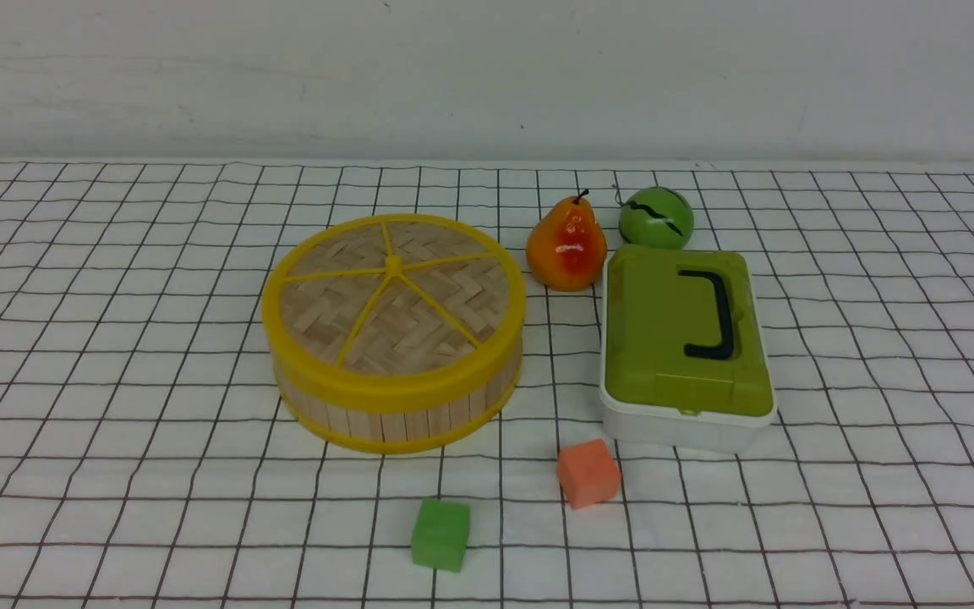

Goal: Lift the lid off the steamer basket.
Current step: Use the left arm to lift the lid of the steamer, then use the left arm to place the steamer lid on the table

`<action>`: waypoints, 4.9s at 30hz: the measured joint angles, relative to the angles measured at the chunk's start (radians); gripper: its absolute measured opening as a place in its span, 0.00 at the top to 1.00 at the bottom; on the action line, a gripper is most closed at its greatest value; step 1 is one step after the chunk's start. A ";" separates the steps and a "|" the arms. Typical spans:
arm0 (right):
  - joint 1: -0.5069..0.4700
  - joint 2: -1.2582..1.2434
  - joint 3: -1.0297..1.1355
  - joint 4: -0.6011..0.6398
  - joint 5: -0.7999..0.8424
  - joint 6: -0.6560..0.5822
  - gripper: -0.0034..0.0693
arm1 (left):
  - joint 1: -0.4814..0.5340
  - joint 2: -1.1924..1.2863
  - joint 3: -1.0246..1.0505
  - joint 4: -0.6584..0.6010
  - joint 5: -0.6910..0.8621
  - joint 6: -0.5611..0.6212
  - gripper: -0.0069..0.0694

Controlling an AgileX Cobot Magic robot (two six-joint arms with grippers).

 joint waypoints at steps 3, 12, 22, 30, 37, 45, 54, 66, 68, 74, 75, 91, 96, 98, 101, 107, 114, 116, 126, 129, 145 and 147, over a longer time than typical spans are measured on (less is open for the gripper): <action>0.000 0.000 0.000 0.000 0.000 0.000 0.62 | 0.000 0.000 0.000 0.000 0.000 0.000 0.86; 0.000 0.000 0.000 0.000 0.000 0.000 0.62 | 0.000 0.000 0.000 0.033 0.000 0.004 0.85; 0.000 0.000 0.000 0.000 0.000 0.000 0.62 | 0.000 0.000 0.000 0.034 -0.028 0.004 0.84; 0.000 0.000 0.000 0.000 0.000 0.000 0.62 | 0.000 0.000 0.000 0.034 -0.281 0.004 0.83; 0.000 0.000 0.000 0.000 0.000 0.000 0.62 | 0.000 0.000 0.000 0.034 -0.597 0.003 0.83; 0.000 0.000 0.000 0.000 0.000 0.000 0.62 | -0.003 0.000 -0.013 0.006 -0.845 -0.367 0.82; 0.000 0.000 0.000 0.000 0.000 0.000 0.62 | -0.003 0.163 -0.487 0.219 -0.405 -0.436 0.93; 0.000 0.000 0.000 0.000 0.000 0.000 0.62 | -0.116 0.814 -0.755 0.140 0.007 -0.337 0.93; 0.000 0.000 0.000 0.000 0.000 0.000 0.62 | -0.190 0.917 -0.822 0.057 0.087 -0.261 0.93; 0.000 0.000 0.000 0.000 0.000 0.000 0.62 | -0.342 1.214 -1.087 -0.034 0.212 -0.154 0.93; 0.000 0.000 0.000 0.000 0.000 0.000 0.62 | -0.356 1.290 -1.165 -0.026 0.234 -0.157 0.93; 0.000 0.000 0.000 0.000 0.000 0.000 0.62 | -0.362 2.030 -2.040 0.287 0.735 -0.254 0.60; 0.000 0.000 0.000 0.000 0.000 0.000 0.62 | -0.362 2.083 -2.085 0.287 0.732 -0.254 0.43; 0.000 0.000 0.000 0.000 0.000 0.000 0.62 | -0.362 2.099 -2.089 0.287 0.714 -0.256 0.39; 0.000 0.000 0.000 0.000 0.000 0.000 0.62 | -0.362 2.121 -2.091 0.288 0.692 -0.268 0.39; 0.000 0.000 0.000 0.000 0.000 0.000 0.62 | -0.353 2.163 -2.091 0.290 0.664 -0.322 0.44; 0.000 0.000 0.000 0.000 0.000 0.000 0.62 | -0.348 2.176 -2.093 0.301 0.651 -0.333 0.51; 0.000 0.000 0.000 0.000 0.000 0.000 0.62 | -0.348 2.185 -2.093 0.308 0.643 -0.335 0.56; 0.000 0.000 0.000 0.000 0.000 0.000 0.62 | -0.348 2.195 -2.097 0.329 0.643 -0.354 0.77; 0.000 0.000 0.000 0.000 0.000 0.000 0.62 | -0.348 2.178 -2.110 0.329 0.650 -0.354 0.77; 0.000 0.000 0.000 0.000 0.000 0.000 0.62 | -0.031 1.740 -1.847 0.477 0.600 -0.394 0.77; 0.000 0.000 0.000 0.000 0.000 0.000 0.62 | 0.011 1.749 -1.748 0.475 0.556 -0.416 0.77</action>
